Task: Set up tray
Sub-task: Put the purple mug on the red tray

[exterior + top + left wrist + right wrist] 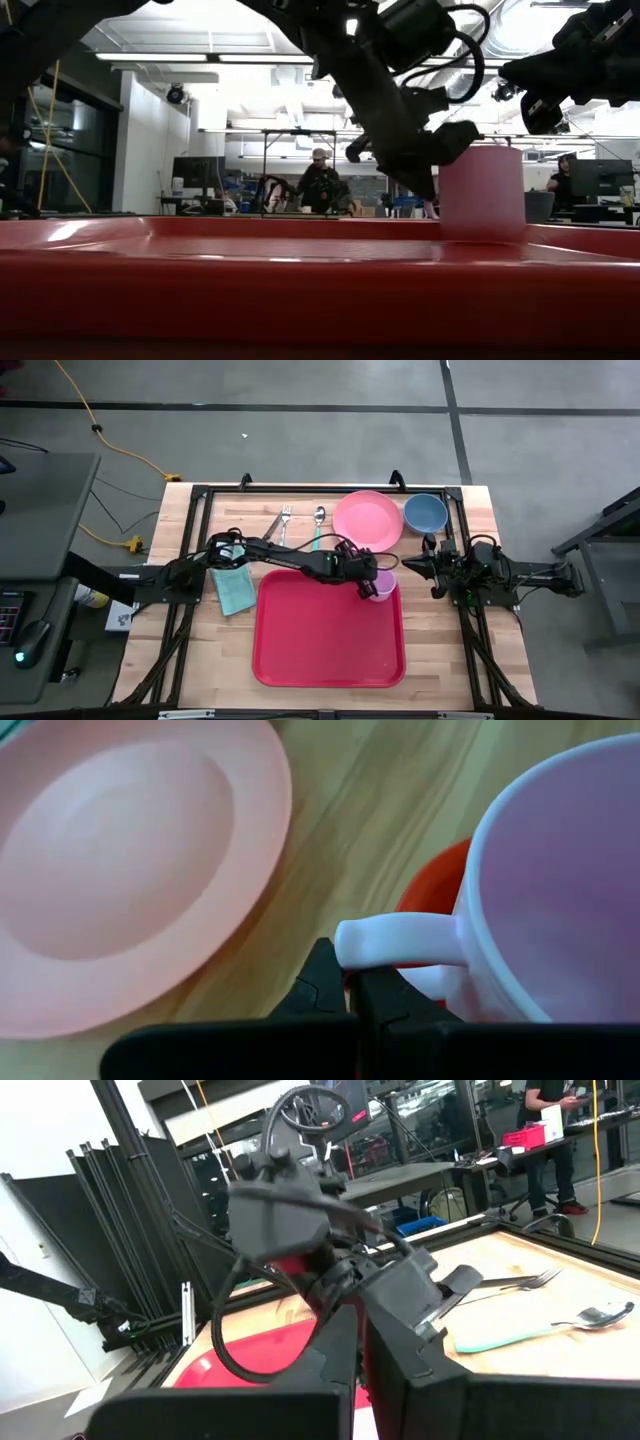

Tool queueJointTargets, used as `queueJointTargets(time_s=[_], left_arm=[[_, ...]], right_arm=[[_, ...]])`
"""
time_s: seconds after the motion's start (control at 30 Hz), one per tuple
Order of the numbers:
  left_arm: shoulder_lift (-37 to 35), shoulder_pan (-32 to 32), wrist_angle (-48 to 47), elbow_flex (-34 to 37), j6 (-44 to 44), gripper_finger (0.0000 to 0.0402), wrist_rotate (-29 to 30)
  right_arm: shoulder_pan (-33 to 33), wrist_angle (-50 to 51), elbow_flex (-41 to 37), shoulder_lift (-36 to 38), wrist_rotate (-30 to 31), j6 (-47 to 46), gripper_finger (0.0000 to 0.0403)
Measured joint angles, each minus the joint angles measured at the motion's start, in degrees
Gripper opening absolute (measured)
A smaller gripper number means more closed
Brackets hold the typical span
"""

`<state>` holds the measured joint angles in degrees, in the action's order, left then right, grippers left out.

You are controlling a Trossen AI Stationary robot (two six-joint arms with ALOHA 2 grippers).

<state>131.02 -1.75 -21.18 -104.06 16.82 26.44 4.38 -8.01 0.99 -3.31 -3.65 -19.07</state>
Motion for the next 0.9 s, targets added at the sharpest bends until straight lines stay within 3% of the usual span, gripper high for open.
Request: queueJointTargets(time_s=[0.27, 0.63, 0.9], left_arm=[[1.95, -0.64, 3.15, -0.25, -1.03, 0.0018, -3.07], [2.16, -0.91, 0.90, -1.11, -8.04, 0.0146, -4.80], [1.47, -0.99, 0.45, -1.33, -10.34, 0.0191, -5.48]], right_arm=[[0.00, 0.00, 0.00, 0.00, 0.00, -0.14, 0.0000], [0.00, -0.02, 0.00, 0.02, 0.00, -0.24, 0.0000], [-0.01, -0.02, 0.00, 0.02, 0.00, -0.22, 0.0000]])
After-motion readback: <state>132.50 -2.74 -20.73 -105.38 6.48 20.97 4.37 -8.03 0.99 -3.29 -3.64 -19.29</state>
